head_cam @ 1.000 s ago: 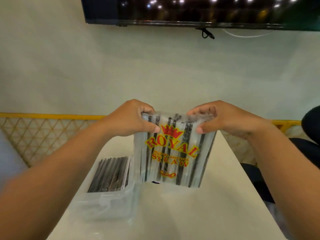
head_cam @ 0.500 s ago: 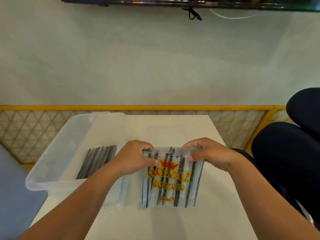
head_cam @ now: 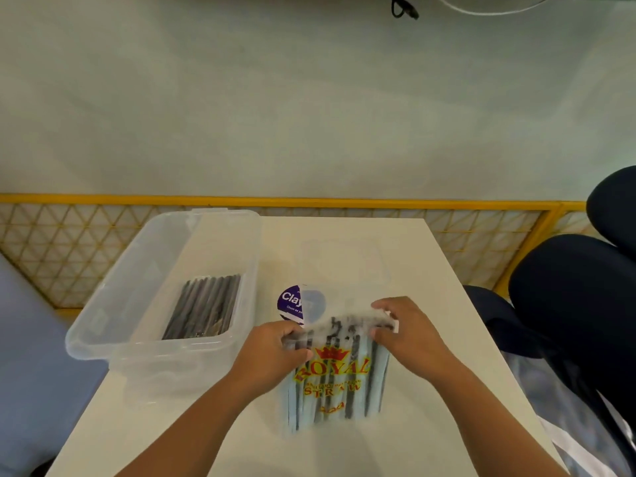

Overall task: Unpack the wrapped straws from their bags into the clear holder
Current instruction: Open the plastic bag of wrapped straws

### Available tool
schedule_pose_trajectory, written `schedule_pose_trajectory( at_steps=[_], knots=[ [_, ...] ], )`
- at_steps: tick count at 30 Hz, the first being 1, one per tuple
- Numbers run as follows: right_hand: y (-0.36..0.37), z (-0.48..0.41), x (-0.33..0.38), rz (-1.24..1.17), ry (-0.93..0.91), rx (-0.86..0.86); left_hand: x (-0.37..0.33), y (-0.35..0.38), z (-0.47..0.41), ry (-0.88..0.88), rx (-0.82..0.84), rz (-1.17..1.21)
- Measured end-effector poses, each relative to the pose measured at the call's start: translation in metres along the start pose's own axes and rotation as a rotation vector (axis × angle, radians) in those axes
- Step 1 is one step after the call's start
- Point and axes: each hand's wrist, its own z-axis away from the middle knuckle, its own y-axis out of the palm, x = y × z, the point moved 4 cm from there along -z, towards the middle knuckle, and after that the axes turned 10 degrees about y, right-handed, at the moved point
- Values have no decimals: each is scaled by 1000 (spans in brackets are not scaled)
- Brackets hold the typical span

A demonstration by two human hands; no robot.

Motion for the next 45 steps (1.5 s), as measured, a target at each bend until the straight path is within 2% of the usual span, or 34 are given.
schedule_pose_trajectory(
  at_steps=[3,8,10,13,14,16,18,21,24,28,31,35,37,39,43,45],
  knots=[
    [-5,22,11,-25,-54,-220,-9,-2,8,34,-57,-6],
    [-16,46,29,-49,-50,-303,-43,-14,16,133,-69,61],
    [-23,50,39,-101,32,-208,-63,-22,19,198,-101,73],
    [-23,49,53,-239,219,99,-92,-21,25,319,-118,-7],
    [-23,47,57,-277,253,147,-100,-16,29,360,-125,-77],
    [-26,39,62,-318,285,133,-112,0,38,485,-152,-352],
    [-27,30,60,-260,289,93,-119,23,47,613,-101,-541],
    [-23,21,55,-85,289,84,-115,52,56,782,-115,-643],
    [-10,21,50,69,299,143,-95,71,54,831,-76,-724],
    [20,24,38,242,278,211,-67,98,48,774,62,-677],
    [32,21,30,289,202,172,-68,96,47,728,92,-435],
    [30,11,25,384,133,128,-56,89,45,525,292,-59],
    [27,8,24,382,120,129,-46,83,45,462,333,26],
    [22,6,24,348,100,141,-39,69,40,386,266,107],
    [14,5,32,303,4,208,-24,32,17,298,-81,171],
    [13,6,38,276,-63,241,-19,21,6,272,-112,156]
  ],
)
